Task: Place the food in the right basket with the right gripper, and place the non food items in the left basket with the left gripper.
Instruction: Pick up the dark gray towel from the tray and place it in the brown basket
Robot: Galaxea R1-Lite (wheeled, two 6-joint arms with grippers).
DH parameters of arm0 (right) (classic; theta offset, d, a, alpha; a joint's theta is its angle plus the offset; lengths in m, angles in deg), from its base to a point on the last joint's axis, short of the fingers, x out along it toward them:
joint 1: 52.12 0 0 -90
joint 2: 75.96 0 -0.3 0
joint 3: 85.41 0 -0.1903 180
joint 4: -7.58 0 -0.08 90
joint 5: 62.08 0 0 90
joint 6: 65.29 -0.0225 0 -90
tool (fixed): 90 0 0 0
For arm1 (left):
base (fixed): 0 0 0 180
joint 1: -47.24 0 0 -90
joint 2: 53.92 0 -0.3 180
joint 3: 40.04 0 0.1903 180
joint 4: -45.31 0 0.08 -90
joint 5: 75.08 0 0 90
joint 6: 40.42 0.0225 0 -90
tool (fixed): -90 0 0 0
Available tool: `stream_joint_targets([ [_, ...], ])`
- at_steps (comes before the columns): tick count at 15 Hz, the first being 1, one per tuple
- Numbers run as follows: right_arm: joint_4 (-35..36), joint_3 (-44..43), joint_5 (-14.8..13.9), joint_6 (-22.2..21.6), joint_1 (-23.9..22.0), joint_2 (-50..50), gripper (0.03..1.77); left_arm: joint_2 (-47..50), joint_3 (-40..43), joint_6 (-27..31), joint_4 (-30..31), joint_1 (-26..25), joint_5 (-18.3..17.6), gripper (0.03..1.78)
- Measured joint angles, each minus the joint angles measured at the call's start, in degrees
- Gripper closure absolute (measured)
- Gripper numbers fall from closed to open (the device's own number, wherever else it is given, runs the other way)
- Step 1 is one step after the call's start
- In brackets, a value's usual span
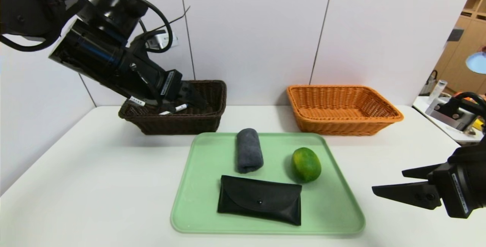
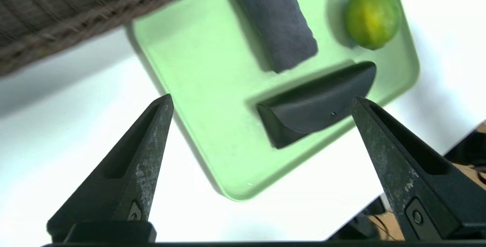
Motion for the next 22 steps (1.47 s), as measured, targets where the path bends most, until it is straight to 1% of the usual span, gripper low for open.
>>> stream_joint_targets([
  [3, 0.06, 0.17, 0.0, -0.07, 0.0, -0.52, 0.09, -0.18, 2.62, -0.68, 0.44, 3.34, 0.3, 0.14],
  [4, 0.09, 0.17, 0.0, -0.09, 0.0, -0.63, 0.09, -0.49, 3.23, -0.71, 0.48, 4.83, 1.21, 0.14],
  [6, 0.09, 0.24, 0.0, -0.79, 0.0, -0.8, 0.09, -1.32, 3.8, -1.84, 0.5, 7.73, 4.8, 0.14],
  [8, 0.12, 0.5, 0.0, -0.9, -0.05, -0.85, 0.09, -2.41, 3.58, -6.96, 1.35, 11.19, 7.97, 0.13],
  [11, 0.15, 0.63, 0.06, -0.9, -0.09, -0.74, 0.09, -4.95, 3.23, -14.1, 6.42, 14.81, 13.26, 0.12],
  [12, 0.15, 0.66, 0.05, -0.9, -0.09, -0.69, 0.09, -5.91, 3.18, -16.15, 7.78, 15.77, 14.2, 0.12],
  [16, 0.15, 0.66, 0.02, -0.9, -0.07, -0.61, 0.09, -9.25, 3.12, -19.31, 9.73, 17.21, 16.4, 0.12],
  [18, 0.12, 0.67, 0.02, -0.88, -0.07, -0.56, 0.09, -11.07, 3.12, -19.52, 11.96, 17.68, 17.92, 0.12],
  [22, 0.15, 0.74, 0.0, -0.88, -0.09, -0.59, 0.09, -14.76, 3.12, -19.4, 15.56, 18.64, 18.49, 0.12],
])
